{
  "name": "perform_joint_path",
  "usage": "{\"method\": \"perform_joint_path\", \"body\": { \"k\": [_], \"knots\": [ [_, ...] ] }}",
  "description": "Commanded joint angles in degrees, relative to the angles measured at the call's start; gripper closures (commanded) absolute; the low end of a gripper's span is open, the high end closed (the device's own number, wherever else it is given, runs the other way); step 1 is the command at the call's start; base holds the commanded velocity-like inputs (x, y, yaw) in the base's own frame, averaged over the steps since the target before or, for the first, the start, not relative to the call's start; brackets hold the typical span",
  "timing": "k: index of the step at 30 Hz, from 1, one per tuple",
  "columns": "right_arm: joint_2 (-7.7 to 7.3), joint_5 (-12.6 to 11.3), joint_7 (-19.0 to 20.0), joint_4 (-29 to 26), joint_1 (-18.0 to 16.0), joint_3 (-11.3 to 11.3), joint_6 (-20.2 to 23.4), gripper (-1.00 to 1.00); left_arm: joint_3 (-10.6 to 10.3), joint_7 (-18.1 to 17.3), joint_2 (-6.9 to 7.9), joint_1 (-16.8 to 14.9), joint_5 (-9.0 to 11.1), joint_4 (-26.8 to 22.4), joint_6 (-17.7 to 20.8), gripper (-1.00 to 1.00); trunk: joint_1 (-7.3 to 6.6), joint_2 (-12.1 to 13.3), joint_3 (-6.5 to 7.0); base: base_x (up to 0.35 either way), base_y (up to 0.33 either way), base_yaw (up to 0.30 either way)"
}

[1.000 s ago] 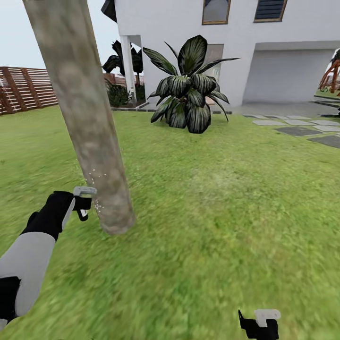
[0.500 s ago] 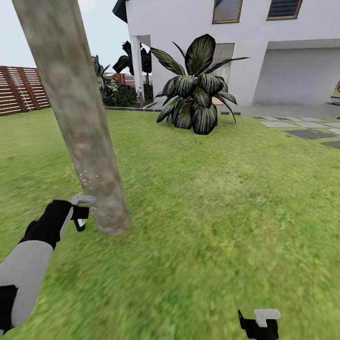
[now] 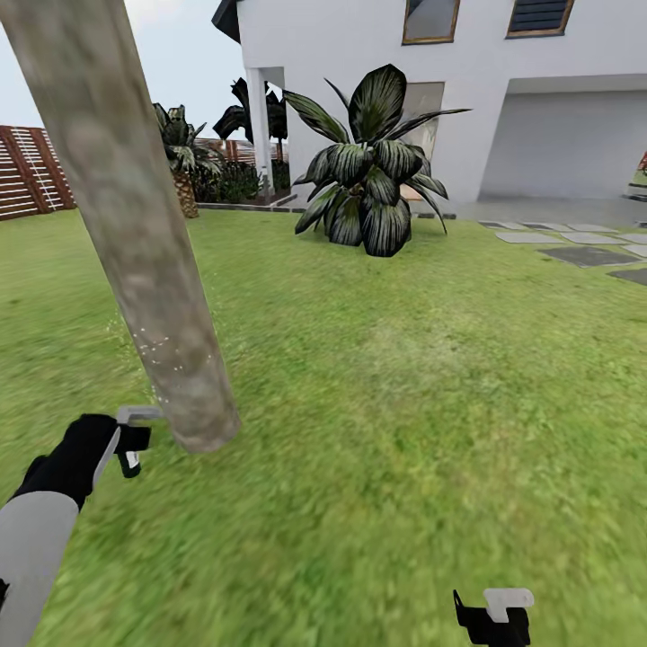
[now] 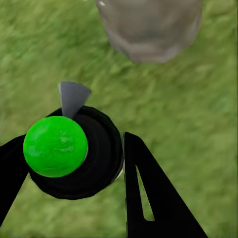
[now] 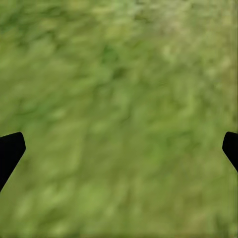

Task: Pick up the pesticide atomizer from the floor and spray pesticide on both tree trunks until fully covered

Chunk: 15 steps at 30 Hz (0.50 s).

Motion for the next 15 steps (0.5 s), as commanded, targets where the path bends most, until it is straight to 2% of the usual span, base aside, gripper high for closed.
{"method": "perform_joint_path", "body": {
  "k": [1,2,3,4,5,6,7,9,11,13,14,15],
  "knots": [
    [0.00,0.6,-0.1,0.1,0.0,-0.4,-0.2,-1.00,0.1,-0.5,-0.25,0.0,-0.5,0.6,0.1,1.00,-0.01,0.0,-0.05,0.000,0.000,0.000],
    [0.00,0.6,-0.1,0.1,0.0,-0.4,-0.2,-1.00,0.0,-0.5,-1.89,0.1,-0.4,1.5,0.0,1.00,-0.01,0.0,-0.05,0.000,0.000,0.000],
    [0.00,0.6,-0.1,0.1,0.0,-0.4,-0.2,-1.00,0.0,-0.5,-4.25,0.1,-0.7,1.9,-0.1,1.00,-0.01,0.0,-0.05,0.000,0.000,0.000],
    [0.00,0.6,-0.1,0.1,0.0,-0.4,-0.2,-1.00,0.0,-0.5,-5.51,0.1,-0.8,2.1,-0.1,1.00,-0.01,0.0,-0.05,0.000,0.000,0.000],
    [0.00,0.6,-0.1,0.1,0.0,-0.4,-0.2,-1.00,0.1,-0.5,-5.99,0.1,-0.9,2.1,-0.1,1.00,-0.01,0.0,-0.05,0.000,0.000,0.000],
    [0.00,0.6,-0.1,0.1,0.0,-0.4,-0.2,-1.00,0.1,-0.5,-6.00,0.1,-0.9,2.1,-0.2,1.00,-0.01,0.0,-0.05,0.000,0.000,0.000],
    [0.00,0.6,-0.1,0.1,0.0,-0.4,-0.2,-1.00,0.3,-0.5,-5.15,0.1,-1.0,2.2,-0.2,1.00,-0.01,0.0,-0.05,0.000,0.000,0.000],
    [0.00,0.6,-0.1,0.1,0.0,-0.4,-0.2,-1.00,0.3,-0.5,-2.54,0.2,-0.8,2.2,-0.1,1.00,-0.01,0.0,-0.05,0.000,0.000,0.000],
    [0.00,0.6,-0.1,0.1,0.0,-0.4,-0.2,-1.00,0.3,-0.5,-1.55,0.4,-0.6,2.2,-0.1,1.00,-0.01,0.0,-0.05,0.000,0.000,0.000],
    [0.00,0.6,-0.1,0.1,0.0,-0.4,-0.2,-1.00,0.3,-0.4,-1.69,0.5,-0.6,2.3,-0.4,1.00,-0.01,0.0,-0.05,0.019,-0.011,0.109],
    [0.00,0.6,-0.1,0.1,0.0,-0.4,-0.2,-1.00,0.3,-0.4,-2.09,0.8,-0.6,3.0,-1.9,1.00,-0.01,0.0,-0.05,0.097,-0.104,0.216],
    [0.00,0.6,-0.1,0.1,0.0,-0.4,-0.2,-1.00,0.2,0.1,-3.02,1.4,-0.7,4.6,-5.1,1.00,-0.01,0.0,-0.05,0.144,-0.173,0.244]
  ]
}}
